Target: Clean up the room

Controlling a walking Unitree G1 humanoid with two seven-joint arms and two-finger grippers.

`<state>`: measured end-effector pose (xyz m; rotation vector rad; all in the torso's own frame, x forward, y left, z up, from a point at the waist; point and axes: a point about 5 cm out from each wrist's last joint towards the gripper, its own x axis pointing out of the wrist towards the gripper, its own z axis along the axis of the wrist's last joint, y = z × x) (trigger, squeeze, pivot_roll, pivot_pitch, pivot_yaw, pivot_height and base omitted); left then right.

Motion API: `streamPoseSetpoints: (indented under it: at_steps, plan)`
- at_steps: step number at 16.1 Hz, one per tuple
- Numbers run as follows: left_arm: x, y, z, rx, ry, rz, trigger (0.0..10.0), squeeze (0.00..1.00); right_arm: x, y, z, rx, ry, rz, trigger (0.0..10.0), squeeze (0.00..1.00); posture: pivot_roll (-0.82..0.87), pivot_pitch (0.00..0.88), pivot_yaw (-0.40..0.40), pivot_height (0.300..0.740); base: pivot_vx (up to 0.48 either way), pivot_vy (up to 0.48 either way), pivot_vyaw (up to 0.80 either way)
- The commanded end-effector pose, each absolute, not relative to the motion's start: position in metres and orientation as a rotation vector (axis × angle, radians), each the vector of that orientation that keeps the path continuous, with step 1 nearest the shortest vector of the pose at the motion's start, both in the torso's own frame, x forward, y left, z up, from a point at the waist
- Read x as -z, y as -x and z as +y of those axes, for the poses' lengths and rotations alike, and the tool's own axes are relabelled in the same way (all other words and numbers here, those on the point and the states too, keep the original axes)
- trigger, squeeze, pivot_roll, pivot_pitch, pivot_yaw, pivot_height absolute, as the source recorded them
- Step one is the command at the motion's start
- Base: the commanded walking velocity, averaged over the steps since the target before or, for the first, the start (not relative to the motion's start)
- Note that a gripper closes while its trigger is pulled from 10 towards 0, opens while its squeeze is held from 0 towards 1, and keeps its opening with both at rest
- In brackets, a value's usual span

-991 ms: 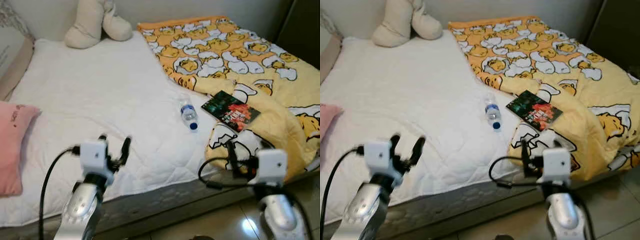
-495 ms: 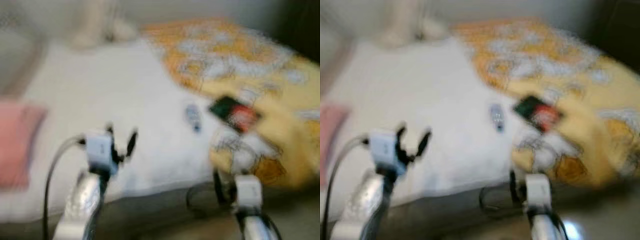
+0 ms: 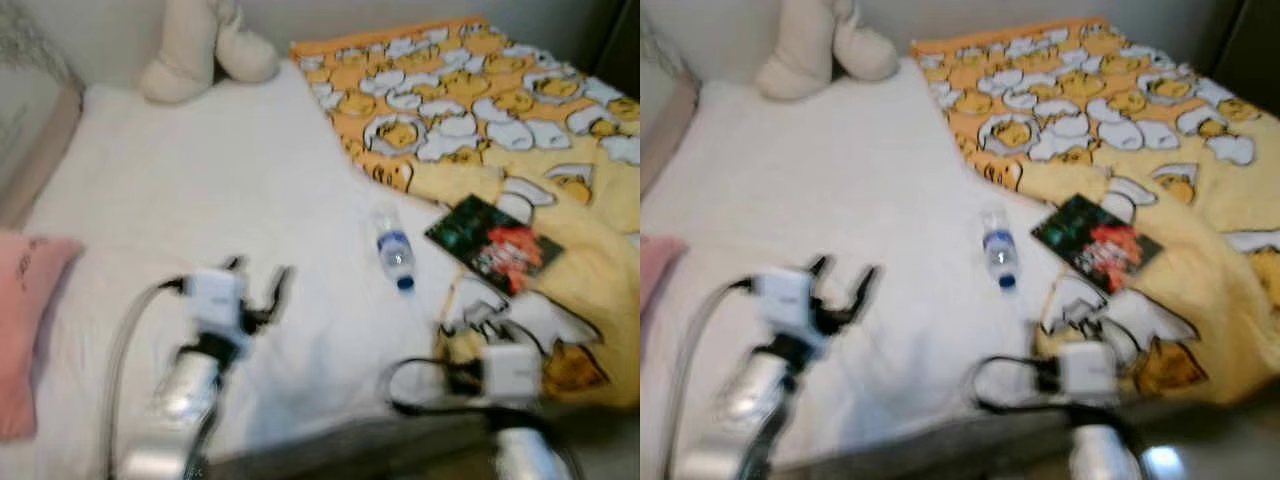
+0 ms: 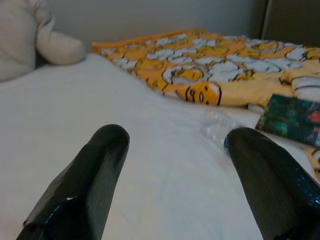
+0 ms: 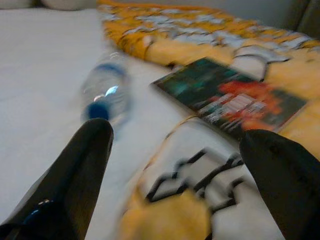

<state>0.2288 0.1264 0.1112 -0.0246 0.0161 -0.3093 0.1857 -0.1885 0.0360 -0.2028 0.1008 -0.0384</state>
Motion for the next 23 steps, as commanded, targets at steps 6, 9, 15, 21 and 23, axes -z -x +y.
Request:
streamPoseSetpoints:
  at_steps: [6,9,15,21,23]
  plan:
    - [-0.115,-0.232,0.142,0.305,-0.012,0.022,10.0,0.0,-0.108,-0.281,-0.212,0.131,0.088,-0.038,10.0,0.0,-0.14,0.0,0.138,0.731,0.0,0.0,0.0]
    - [-0.118,-0.231,0.151,0.339,-0.056,0.035,10.0,0.0,-0.101,-0.309,-0.219,0.182,0.045,0.035,10.0,0.0,-0.11,0.0,0.166,0.731,0.0,0.0,0.0]
    - [-0.123,-0.22,0.156,0.367,-0.075,0.064,10.0,0.0,-0.081,-0.335,-0.216,0.175,0.013,0.171,10.0,0.0,-0.05,0.0,0.209,0.731,0.0,0.0,0.0]
    - [-0.129,-0.195,0.173,0.343,-0.1,0.14,10.0,0.0,-0.07,-0.351,-0.2,0.156,-0.067,0.302,10.0,0.0,0.06,0.038,0.233,0.731,0.0,0.0,0.0]
    - [-0.131,-0.185,0.174,0.34,-0.097,0.164,10.0,0.0,-0.067,-0.352,-0.199,0.179,-0.087,0.34,10.0,0.0,0.09,0.062,0.23,0.731,0.0,0.0,0.0]
